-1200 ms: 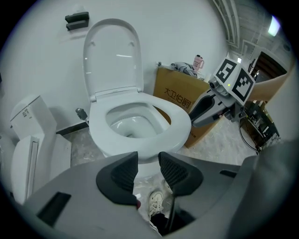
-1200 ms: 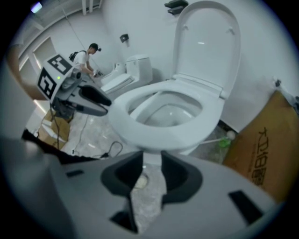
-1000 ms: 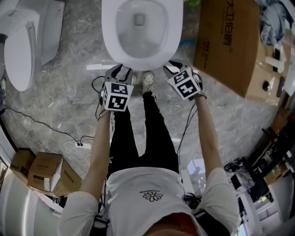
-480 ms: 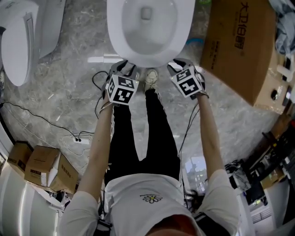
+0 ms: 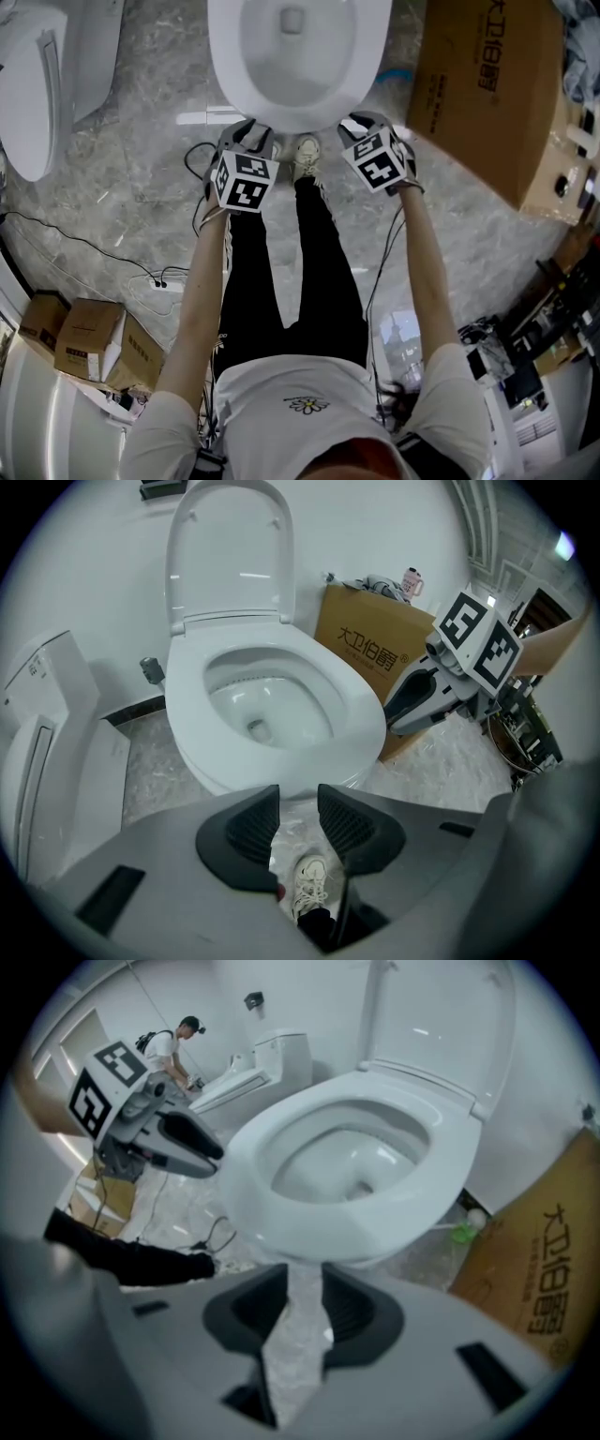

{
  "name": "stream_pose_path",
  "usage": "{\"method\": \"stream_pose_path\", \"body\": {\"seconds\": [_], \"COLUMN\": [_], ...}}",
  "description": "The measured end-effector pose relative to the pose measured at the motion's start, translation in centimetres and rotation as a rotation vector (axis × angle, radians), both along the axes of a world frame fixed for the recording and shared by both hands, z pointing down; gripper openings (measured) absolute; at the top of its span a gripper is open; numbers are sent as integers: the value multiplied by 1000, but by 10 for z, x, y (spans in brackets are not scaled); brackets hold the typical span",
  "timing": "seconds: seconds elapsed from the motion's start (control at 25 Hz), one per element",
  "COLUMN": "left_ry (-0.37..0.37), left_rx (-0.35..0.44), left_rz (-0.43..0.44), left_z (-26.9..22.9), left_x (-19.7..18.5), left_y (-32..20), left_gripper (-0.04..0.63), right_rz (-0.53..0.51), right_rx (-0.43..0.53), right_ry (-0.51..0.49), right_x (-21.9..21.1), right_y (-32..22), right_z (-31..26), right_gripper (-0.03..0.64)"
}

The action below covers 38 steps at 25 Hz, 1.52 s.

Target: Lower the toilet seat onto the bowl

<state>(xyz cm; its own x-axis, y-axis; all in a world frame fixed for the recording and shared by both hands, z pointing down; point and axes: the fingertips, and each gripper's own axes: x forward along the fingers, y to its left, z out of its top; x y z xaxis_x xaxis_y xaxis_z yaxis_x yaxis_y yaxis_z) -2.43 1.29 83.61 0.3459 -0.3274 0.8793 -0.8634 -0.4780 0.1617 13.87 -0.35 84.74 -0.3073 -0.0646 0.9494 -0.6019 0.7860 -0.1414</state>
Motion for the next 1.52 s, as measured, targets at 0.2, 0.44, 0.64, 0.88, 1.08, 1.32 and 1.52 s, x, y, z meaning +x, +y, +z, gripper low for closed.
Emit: {"method": "stream_pose_path", "body": {"seconds": [0.2, 0.44, 0.64, 0.88, 1.08, 1.32, 1.52], "left_ry": [6, 14, -24, -27, 14, 95, 156], "left_rx": [6, -4, 5, 64, 154, 386, 602], "left_rz": [7, -12, 18, -31, -88, -147, -194], "left_z": [0, 0, -3, -45, -128, -294, -441], "left_x": [0, -1, -2, -14, -15, -6, 2], "left_y": [-1, -1, -4, -35, -78, -141, -145], "left_gripper": [140, 141, 141, 141, 141, 132, 103], "right_rz": [11, 40, 71, 163, 206, 291, 445], "right_rx": [17, 23, 28, 108, 259, 484, 638], "right_ry": [1, -6, 3, -36, -101, -244, -443], "right_x": [1, 0, 2, -2, -14, -31, -44], "right_y": [-3, -3, -3, -37, -89, -147, -142], "right_z": [2, 3, 0, -49, -147, -312, -456], "right_gripper": [115, 114, 114, 114, 114, 112, 58]}}
